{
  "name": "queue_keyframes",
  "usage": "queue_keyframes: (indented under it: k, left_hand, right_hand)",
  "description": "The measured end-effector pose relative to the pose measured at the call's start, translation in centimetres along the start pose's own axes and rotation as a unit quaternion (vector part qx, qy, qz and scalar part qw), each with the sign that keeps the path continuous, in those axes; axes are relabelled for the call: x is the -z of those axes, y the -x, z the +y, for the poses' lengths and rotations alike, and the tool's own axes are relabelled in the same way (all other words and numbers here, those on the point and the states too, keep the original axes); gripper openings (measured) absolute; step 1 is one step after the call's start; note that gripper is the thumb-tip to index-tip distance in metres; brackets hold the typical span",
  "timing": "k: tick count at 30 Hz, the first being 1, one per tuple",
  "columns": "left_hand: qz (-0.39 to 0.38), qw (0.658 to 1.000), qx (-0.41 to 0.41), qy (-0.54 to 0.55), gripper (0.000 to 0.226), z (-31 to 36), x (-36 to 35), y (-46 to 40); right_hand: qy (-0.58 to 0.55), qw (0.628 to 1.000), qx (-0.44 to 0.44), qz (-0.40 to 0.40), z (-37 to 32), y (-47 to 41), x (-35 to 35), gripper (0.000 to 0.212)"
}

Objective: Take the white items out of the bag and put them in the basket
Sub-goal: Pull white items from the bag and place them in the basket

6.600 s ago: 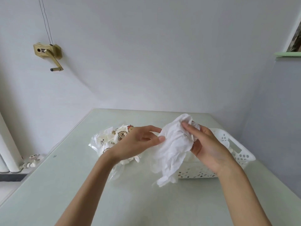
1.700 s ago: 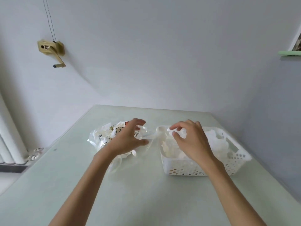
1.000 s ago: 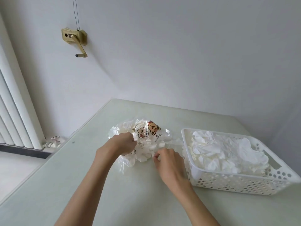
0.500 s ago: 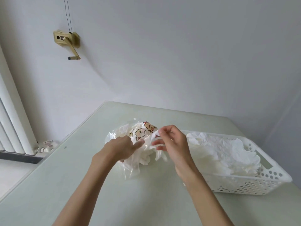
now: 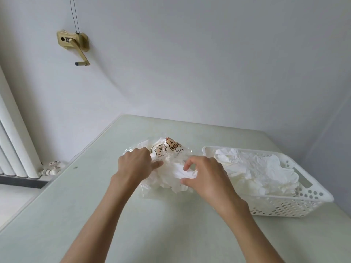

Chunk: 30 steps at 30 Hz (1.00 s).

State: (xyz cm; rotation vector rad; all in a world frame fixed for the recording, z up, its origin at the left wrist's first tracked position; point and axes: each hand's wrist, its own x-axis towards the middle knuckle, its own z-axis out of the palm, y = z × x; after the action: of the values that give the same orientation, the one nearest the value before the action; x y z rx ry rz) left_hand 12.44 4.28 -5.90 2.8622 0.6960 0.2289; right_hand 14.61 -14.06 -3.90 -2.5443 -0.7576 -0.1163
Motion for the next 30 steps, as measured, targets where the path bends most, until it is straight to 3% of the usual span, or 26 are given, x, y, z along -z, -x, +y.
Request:
queue_keyframes:
  k: [2, 5, 11, 15, 23, 27, 30]
  left_hand:
    - [-0.003, 1.0, 0.0, 0.004, 0.052, -0.2, 0.3, 0.1]
    - [-0.028, 0.999, -0.014, 0.042, 0.048, -0.7, 0.7, 0.2]
    - [-0.129, 0.982, -0.099, 0.094, 0.09, -0.8, 1.2, 0.6]
    - [-0.098, 0.99, -0.078, 0.064, 0.086, 0.2, -0.8, 0.3]
    - [-0.045, 0.998, -0.039, 0.029, 0.067, 1.4, -2.1, 0.2]
    - [-0.046, 0.998, -0.038, 0.03, 0.068, 1.6, -1.9, 0.3]
    - [-0.052, 0.998, -0.042, 0.019, 0.069, 1.3, -1.9, 0.3]
  right_hand:
    - [0.06, 0.998, 0.004, -0.016, -0.2, 0.1, -0.5, 0.036]
    - [0.082, 0.997, 0.01, -0.004, -0.5, 0.2, -0.4, 0.021]
    - [0.036, 0.978, 0.075, 0.19, -1.0, -0.5, -0.8, 0.011]
    - [-0.046, 0.983, 0.095, 0.151, -0.3, -1.1, -0.9, 0.008]
    - [-0.112, 0.963, 0.085, 0.228, 1.8, -2.3, 0.5, 0.005]
    - [-0.287, 0.946, 0.043, 0.144, 2.4, -2.1, 1.6, 0.009]
    - [-0.329, 0.933, 0.051, 0.133, 2.2, -1.9, 1.4, 0.009]
